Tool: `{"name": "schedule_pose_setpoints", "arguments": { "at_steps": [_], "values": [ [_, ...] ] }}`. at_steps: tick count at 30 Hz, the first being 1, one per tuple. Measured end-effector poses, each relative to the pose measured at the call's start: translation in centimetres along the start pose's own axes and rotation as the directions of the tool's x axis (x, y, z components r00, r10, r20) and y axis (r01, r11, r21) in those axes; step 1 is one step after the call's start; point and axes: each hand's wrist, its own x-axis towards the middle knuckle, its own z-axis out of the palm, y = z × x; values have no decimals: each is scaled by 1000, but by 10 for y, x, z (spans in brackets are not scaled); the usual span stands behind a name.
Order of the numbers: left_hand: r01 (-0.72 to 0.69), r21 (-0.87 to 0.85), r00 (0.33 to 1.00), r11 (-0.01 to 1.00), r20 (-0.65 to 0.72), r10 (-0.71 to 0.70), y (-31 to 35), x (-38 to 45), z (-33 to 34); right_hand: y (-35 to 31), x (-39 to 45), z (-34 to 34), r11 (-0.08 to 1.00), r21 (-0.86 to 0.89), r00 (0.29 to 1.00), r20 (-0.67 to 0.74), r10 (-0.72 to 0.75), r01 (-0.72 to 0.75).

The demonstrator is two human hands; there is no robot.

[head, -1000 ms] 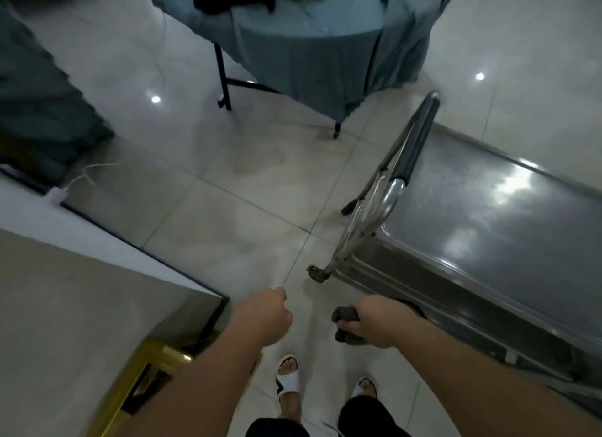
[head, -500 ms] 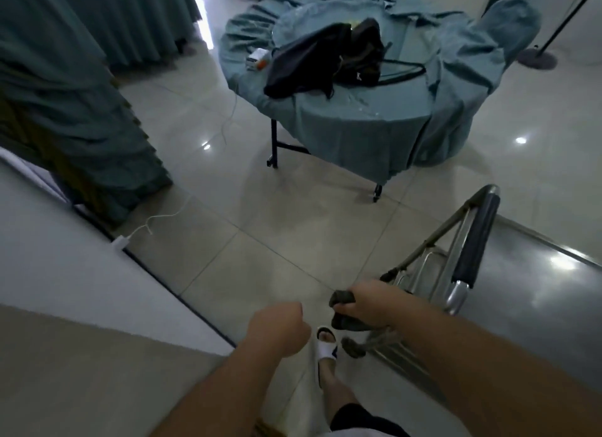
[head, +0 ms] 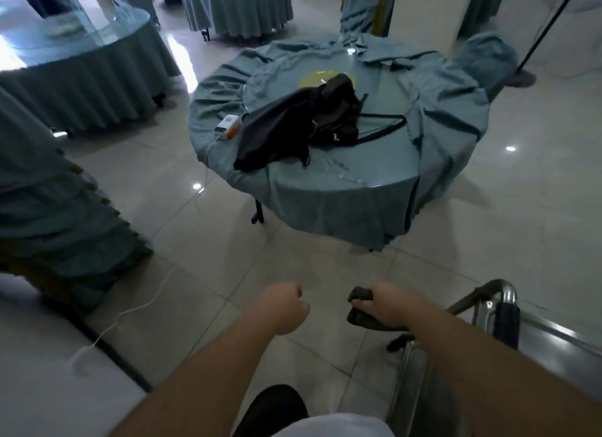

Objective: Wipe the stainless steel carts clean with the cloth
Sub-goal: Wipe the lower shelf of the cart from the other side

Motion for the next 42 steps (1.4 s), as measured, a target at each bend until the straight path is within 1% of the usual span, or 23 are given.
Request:
{"name": "schedule_pose_setpoints", "arguments": {
  "at_steps": [3, 8, 12, 15, 17, 19, 21, 25, 27, 29, 30, 32, 34, 35, 38, 42],
  "values": [
    [-68, 46, 997, 997, 29, 67, 25, 65, -36, 23, 34, -29, 995, 80, 998, -19, 66, -64],
    [-232, 202, 973, 951, 59, 224, 71, 187, -104, 64, 92, -88, 929, 285, 960, -76, 268, -236],
    [-364, 326, 931, 872, 116, 345, 118, 264, -159, 84, 110, -137, 824, 453, 901, -93, 424, -341],
    [-439, 368, 898, 820, 184, 399, 169, 306, -185, 100, 116, -159, 733, 577, 862, -93, 497, -360],
    [-503, 390, 864, 771, 215, 455, 206, 328, -193, 117, 118, -169, 667, 644, 838, -74, 541, -374],
    [-579, 406, 815, 707, 255, 520, 248, 347, -195, 143, 118, -177, 591, 710, 804, -60, 592, -382],
    [-626, 438, 779, 645, 313, 543, 295, 365, -192, 177, 121, -186, 524, 761, 766, -56, 640, -383],
    [-691, 507, 714, 515, 373, 592, 401, 402, -176, 262, 127, -203, 437, 820, 713, -52, 700, -369],
    [-702, 540, 698, 463, 395, 597, 455, 418, -171, 311, 127, -211, 392, 848, 688, -45, 724, -357],
    [-715, 562, 684, 415, 444, 578, 506, 429, -171, 354, 120, -220, 353, 855, 683, 0, 730, -379],
    [-721, 562, 678, 406, 448, 583, 532, 435, -171, 375, 116, -224, 336, 855, 679, 24, 734, -394],
    [-736, 515, 665, 439, 430, 611, 585, 447, -171, 417, 109, -233, 294, 861, 645, 51, 762, -416],
    [-759, 455, 645, 465, 433, 630, 633, 456, -167, 455, 104, -240, 256, 879, 608, 47, 793, -402],
    [-769, 443, 635, 461, 443, 633, 653, 459, -164, 471, 102, -243, 244, 886, 603, 50, 796, -395],
    [-794, 452, 601, 407, 486, 635, 710, 470, -146, 509, 102, -247, 172, 906, 581, 94, 808, -386],
    [-827, 488, 538, 278, 546, 642, 795, 488, -119, 564, 99, -243, 58, 921, 524, 166, 836, -385]
  ]
}}
